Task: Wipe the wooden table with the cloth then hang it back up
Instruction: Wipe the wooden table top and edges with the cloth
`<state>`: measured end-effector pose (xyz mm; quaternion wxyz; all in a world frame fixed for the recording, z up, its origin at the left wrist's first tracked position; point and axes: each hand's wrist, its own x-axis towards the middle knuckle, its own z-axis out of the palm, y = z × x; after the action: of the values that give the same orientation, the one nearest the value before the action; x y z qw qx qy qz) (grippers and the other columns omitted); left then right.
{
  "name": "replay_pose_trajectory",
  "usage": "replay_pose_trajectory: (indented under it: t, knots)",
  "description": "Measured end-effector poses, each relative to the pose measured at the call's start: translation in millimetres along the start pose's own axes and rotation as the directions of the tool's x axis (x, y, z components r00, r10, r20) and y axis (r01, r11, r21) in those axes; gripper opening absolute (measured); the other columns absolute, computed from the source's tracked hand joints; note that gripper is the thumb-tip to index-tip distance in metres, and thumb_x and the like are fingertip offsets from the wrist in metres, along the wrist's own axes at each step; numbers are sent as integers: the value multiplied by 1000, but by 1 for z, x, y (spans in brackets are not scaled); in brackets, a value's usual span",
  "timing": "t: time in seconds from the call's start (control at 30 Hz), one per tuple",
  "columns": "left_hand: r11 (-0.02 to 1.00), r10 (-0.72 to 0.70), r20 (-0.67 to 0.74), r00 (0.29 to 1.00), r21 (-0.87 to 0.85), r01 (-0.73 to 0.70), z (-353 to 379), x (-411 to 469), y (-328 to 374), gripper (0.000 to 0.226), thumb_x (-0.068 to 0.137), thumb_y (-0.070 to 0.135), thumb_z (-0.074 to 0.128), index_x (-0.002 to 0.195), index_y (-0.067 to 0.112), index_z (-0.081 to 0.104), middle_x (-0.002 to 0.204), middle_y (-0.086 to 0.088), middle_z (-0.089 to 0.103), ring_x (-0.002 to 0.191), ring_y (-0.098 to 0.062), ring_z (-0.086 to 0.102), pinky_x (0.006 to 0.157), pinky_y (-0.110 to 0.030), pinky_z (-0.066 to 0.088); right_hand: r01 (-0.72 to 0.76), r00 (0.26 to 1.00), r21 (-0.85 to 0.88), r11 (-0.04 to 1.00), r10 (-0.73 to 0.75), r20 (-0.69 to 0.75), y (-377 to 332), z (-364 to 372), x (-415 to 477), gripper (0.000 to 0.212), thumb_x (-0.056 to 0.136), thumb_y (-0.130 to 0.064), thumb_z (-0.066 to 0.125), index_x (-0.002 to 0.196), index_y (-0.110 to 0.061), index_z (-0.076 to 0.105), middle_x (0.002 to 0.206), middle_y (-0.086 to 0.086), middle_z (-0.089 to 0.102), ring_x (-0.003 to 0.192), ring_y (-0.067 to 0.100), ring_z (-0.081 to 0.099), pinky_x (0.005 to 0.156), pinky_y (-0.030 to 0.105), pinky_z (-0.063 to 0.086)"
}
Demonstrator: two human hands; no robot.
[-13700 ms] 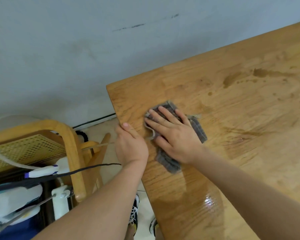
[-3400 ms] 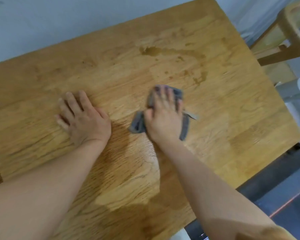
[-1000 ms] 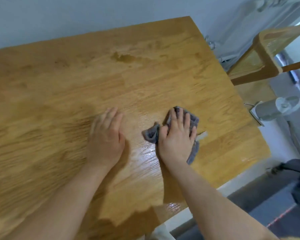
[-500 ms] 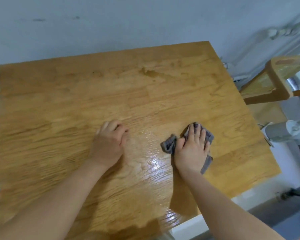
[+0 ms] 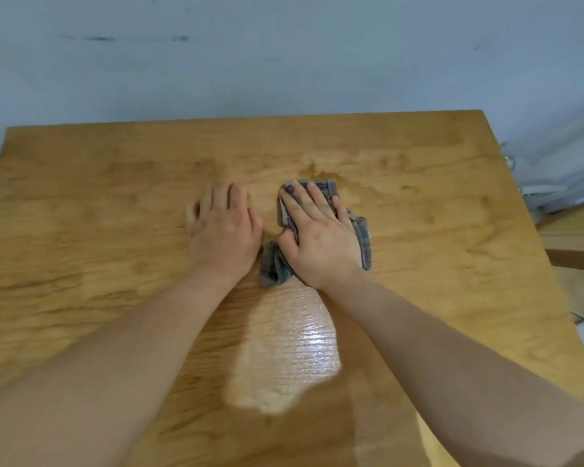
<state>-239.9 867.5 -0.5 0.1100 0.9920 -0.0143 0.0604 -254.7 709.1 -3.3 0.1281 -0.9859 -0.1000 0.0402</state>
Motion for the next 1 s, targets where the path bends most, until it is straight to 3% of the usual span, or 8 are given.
replay_pose_trajectory:
  t: [0.23, 0.47, 0.6, 0.83, 0.93, 1.0]
  knots:
    - [999, -47, -11, 999, 11, 47, 5, 0, 3, 25, 87, 26, 47, 109, 17, 52, 121, -6, 49, 108, -27, 46, 90, -40, 32, 25, 998, 7, 1000, -25, 66, 0, -7, 92, 62, 92, -38, 28, 153, -28, 21, 162, -10, 12, 149, 11, 4, 121, 41, 0]
    - [997, -74, -3, 997, 14, 74, 7, 2, 3, 29, 84, 25, 45, 111, 15, 52, 123, -6, 51, 110, -27, 47, 94, -41, 33, 21, 999, 25, 999, -22, 35, -10, -5, 139, 61, 91, -38, 31, 151, -27, 28, 161, -8, 17, 148, 13, 8, 121, 43, 3]
    - [997, -73, 16, 997, 20, 73, 6, -1, 3, 32, 82, 25, 44, 112, 16, 51, 124, -7, 49, 112, -27, 45, 94, -42, 33, 28, 999, 32, 999, -29, 18, -11, -3, 117, 60, 90, -39, 30, 149, -26, 33, 159, -7, 22, 148, 13, 12, 120, 44, 7]
    - [997, -75, 11, 997, -13, 75, 5, 0, 4, 28, 80, 21, 46, 107, 17, 52, 121, -7, 49, 108, -29, 44, 91, -43, 32, 166, 985, 54, 985, -169, 48, 12, -7, -44, 58, 84, -33, 44, 141, -20, 49, 153, -2, 37, 145, 14, 25, 119, 44, 20]
    - [997, -72, 16, 997, -21, 72, 4, 2, 4, 27, 80, 19, 50, 107, 17, 52, 121, -7, 49, 109, -28, 44, 92, -43, 32, 205, 975, 34, 978, -207, 77, 19, -11, -15, 61, 84, -37, 42, 143, -23, 45, 155, -3, 34, 146, 15, 23, 119, 44, 15]
    - [997, -74, 29, 997, -18, 74, 4, 3, 3, 28, 80, 20, 49, 108, 18, 51, 122, -7, 49, 109, -29, 44, 92, -43, 33, 146, 986, 19, 989, -147, 75, 17, -14, 33, 63, 85, -39, 38, 146, -25, 39, 157, -5, 29, 147, 15, 18, 119, 44, 10]
